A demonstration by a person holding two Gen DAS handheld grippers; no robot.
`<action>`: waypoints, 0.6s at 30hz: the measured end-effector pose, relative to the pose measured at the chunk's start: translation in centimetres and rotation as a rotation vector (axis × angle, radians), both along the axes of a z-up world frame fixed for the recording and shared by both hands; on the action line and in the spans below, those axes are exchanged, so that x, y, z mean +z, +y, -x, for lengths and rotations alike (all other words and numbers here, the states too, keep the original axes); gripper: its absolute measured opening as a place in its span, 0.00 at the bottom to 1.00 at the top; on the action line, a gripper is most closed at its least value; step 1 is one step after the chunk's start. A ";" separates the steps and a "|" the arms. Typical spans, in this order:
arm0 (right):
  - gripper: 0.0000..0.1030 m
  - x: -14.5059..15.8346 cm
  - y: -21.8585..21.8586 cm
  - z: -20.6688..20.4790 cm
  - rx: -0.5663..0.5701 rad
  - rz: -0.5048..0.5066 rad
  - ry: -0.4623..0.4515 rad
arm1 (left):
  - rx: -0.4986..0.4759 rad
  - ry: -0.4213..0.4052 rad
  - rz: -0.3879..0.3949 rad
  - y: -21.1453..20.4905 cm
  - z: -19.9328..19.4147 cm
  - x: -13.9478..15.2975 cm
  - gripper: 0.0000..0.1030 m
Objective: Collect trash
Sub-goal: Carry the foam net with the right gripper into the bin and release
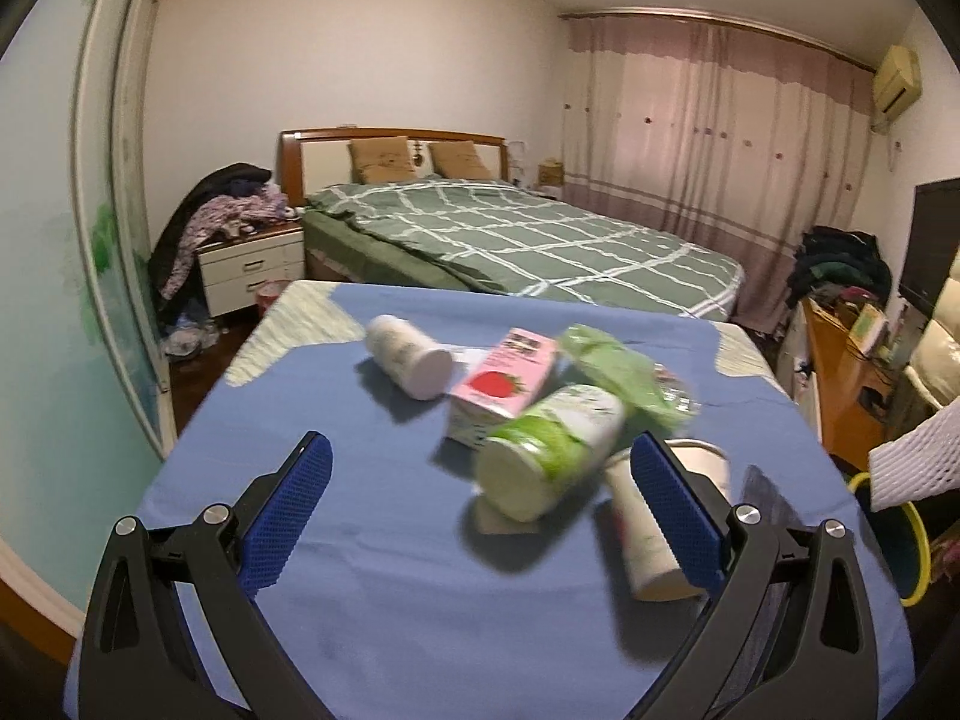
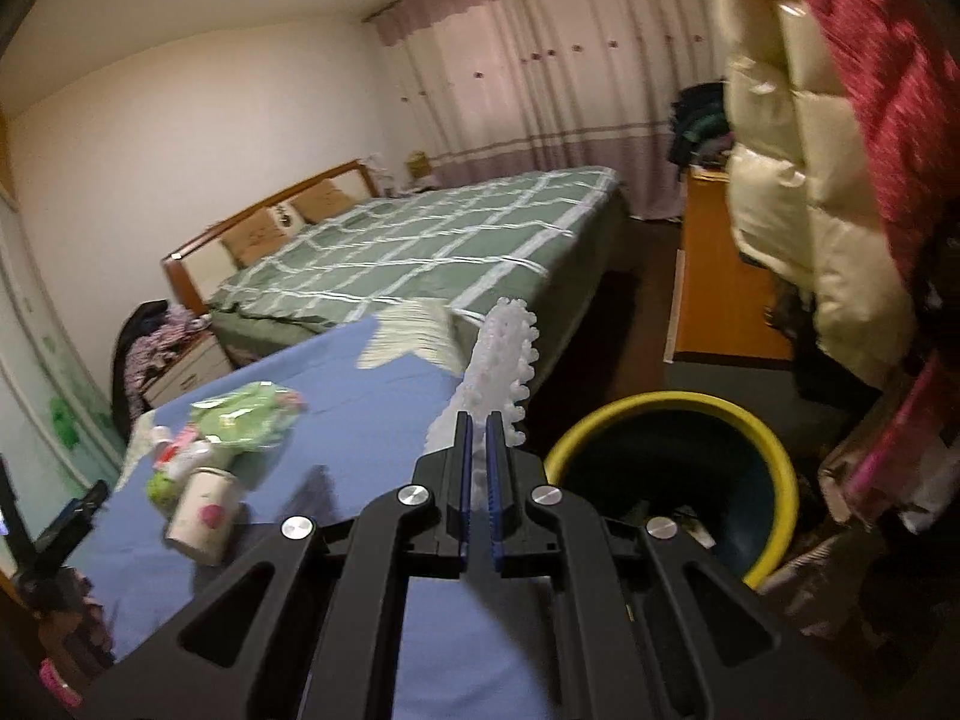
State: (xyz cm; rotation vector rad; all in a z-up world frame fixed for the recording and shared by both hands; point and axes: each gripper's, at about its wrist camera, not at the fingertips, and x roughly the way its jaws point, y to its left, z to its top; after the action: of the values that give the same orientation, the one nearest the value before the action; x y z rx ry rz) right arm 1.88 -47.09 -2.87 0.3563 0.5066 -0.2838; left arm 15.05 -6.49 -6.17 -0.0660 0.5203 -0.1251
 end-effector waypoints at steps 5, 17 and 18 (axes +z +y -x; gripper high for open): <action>0.05 -2.3 -3.5 0.3 -0.089 -0.007 0.046 | -0.052 0.019 -0.001 -2.4 0.3 0.0 0.95; 0.18 -6.2 -6.2 -1.0 -0.155 -0.036 0.125 | -0.135 0.081 -0.012 -6.6 -0.2 -1.1 0.95; 0.20 -6.2 -6.1 -1.0 -0.154 -0.036 0.124 | -0.136 0.087 -0.016 -6.8 -0.3 -1.3 0.95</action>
State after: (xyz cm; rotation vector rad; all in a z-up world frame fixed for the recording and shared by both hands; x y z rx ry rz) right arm 2.92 -53.22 -9.10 0.4152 0.6074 -0.4487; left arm 15.34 -13.30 -7.48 -0.0206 0.6129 -0.2513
